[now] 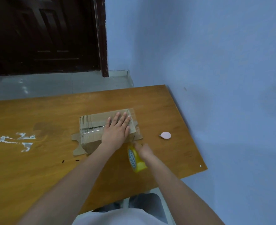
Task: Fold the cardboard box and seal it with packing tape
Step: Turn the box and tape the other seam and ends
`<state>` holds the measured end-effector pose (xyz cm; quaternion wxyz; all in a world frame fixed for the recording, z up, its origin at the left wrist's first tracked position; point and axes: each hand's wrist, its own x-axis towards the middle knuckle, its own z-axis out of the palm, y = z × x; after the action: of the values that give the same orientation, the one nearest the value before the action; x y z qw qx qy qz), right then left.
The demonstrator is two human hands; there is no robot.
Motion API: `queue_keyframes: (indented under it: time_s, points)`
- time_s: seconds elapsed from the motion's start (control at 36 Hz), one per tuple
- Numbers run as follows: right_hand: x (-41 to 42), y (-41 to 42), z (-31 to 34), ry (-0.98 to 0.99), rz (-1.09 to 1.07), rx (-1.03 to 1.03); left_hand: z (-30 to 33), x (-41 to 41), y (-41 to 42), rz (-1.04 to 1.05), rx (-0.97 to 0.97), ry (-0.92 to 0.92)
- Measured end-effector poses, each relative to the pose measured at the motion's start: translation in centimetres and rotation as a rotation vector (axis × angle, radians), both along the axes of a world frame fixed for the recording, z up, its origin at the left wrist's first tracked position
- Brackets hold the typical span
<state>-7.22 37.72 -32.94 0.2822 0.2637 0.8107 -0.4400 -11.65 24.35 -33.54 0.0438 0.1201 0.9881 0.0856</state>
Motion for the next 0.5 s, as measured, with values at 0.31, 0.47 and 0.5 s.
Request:
queue_keyframes:
  time_s: [0.31,0.47,0.5]
  points:
    - [4.4,2.2,-1.8,0.172,-0.019,-0.340,0.5,-0.1,0.0,0.009,-0.001,-0.022]
    - [6.5,3.0,-2.6,0.302,-0.008,-0.319,0.6,0.1,0.1,0.007,-0.014,-0.018]
    - [6.5,2.9,-2.4,0.320,0.002,-0.278,0.6,0.1,0.1,0.005,-0.015,-0.018]
